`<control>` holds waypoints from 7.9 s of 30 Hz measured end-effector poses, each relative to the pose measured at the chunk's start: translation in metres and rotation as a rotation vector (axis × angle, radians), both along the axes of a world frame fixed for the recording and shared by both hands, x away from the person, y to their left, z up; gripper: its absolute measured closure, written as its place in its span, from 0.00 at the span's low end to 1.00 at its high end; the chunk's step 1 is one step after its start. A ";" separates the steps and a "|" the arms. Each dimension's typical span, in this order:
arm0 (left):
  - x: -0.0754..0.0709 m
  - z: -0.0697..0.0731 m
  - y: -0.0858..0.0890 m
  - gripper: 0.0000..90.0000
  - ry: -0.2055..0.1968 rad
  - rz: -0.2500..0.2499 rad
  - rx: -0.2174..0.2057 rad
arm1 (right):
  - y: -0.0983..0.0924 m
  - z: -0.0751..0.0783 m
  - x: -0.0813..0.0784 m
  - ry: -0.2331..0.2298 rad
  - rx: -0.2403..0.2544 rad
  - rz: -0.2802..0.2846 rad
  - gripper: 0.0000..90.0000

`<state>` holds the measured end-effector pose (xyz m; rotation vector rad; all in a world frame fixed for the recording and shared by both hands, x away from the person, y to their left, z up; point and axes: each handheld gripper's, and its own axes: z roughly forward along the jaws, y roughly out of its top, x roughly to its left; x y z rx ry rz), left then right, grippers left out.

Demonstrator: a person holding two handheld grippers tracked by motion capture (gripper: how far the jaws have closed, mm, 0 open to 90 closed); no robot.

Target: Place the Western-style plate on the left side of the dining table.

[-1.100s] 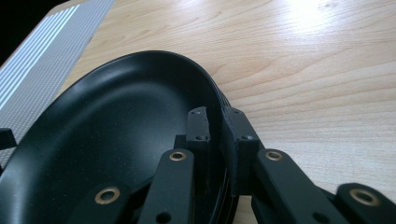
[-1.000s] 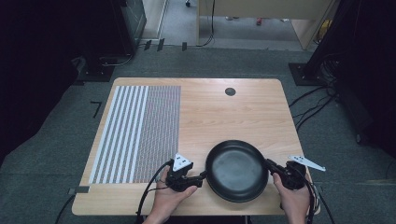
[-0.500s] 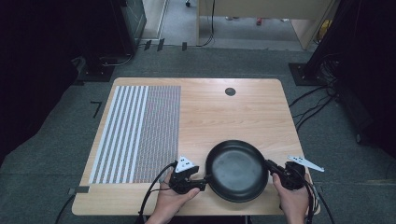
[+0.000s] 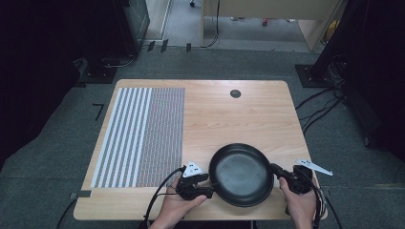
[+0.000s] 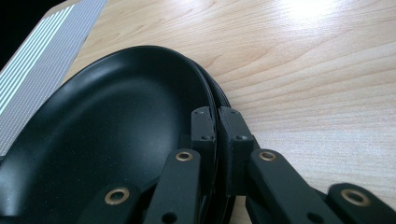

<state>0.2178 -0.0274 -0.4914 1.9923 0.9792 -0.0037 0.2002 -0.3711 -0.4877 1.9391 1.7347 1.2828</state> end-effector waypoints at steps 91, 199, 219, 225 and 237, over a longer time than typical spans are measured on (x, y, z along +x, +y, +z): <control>0.035 0.051 0.115 0.84 0.090 0.208 -0.147 | 0.097 0.024 0.045 -0.011 0.325 0.068 0.92; 0.169 -0.016 0.287 0.80 0.286 0.704 -0.154 | 0.313 -0.024 0.260 0.221 0.205 0.205 0.92; 0.130 0.040 0.273 0.07 0.100 0.676 0.074 | 0.301 0.021 0.233 0.031 -0.023 0.184 0.46; 0.104 0.052 0.269 0.03 0.024 0.670 0.066 | 0.281 0.028 0.225 0.038 -0.033 0.228 0.45; 0.060 0.063 0.247 0.03 -0.070 0.684 0.107 | 0.242 0.048 0.192 -0.051 -0.084 0.295 0.34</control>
